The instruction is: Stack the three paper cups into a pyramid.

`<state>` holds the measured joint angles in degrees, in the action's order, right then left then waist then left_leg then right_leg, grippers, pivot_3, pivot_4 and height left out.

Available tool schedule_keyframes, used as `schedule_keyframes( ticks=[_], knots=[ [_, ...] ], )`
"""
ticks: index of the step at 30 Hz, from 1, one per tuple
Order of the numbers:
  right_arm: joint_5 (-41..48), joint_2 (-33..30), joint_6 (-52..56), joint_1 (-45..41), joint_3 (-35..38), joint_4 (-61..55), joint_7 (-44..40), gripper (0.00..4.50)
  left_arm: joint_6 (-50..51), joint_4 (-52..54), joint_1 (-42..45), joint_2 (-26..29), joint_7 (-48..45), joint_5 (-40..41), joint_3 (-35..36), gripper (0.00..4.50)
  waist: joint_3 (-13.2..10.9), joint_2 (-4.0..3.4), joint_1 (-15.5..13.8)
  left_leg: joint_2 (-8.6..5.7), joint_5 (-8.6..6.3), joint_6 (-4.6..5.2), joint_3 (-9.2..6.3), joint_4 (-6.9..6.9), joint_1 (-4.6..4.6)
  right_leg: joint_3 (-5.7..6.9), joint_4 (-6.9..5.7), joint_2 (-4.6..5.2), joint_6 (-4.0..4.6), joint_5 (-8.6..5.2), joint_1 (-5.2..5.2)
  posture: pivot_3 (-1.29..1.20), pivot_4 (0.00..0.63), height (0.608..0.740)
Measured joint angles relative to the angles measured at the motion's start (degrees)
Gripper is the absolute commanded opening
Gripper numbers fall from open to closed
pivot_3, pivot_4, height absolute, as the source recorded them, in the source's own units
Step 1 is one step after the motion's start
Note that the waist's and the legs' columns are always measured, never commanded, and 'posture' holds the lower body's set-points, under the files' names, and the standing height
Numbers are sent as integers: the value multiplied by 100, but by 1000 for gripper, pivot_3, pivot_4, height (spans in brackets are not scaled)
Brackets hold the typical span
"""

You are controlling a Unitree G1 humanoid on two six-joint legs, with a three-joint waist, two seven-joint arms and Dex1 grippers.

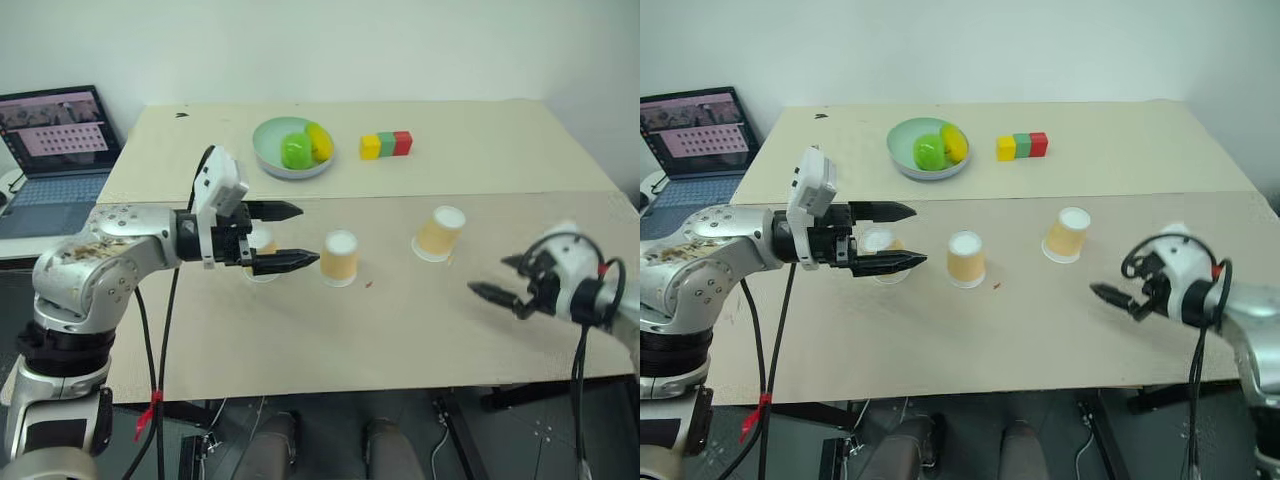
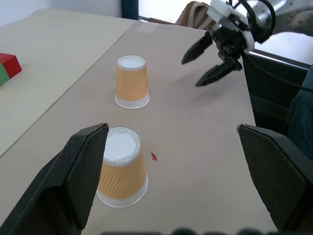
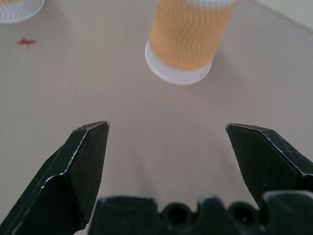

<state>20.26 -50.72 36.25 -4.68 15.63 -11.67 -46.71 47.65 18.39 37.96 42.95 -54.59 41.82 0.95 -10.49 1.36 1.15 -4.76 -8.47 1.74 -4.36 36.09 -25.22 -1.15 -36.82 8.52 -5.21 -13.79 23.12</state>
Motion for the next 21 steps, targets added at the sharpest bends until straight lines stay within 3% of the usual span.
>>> schedule_keyframes(
  ticks=[7,21],
  knots=[
    [-362,480,-742,-449,-307,679,332,4490,-134,-136,56,-55,0,-168,-21,4500,-1,0,1,15,2,-2,4,14,3,2,3,-11,4,3,-5,0,150,740],
    [-989,1020,-1993,-2910,-1220,2910,255,4490,-261,-121,14,-62,28,-350,-65,4500,-4,0,-27,15,2,-3,2,4,2,5,6,-15,10,7,-4,0,150,740]
  ],
)
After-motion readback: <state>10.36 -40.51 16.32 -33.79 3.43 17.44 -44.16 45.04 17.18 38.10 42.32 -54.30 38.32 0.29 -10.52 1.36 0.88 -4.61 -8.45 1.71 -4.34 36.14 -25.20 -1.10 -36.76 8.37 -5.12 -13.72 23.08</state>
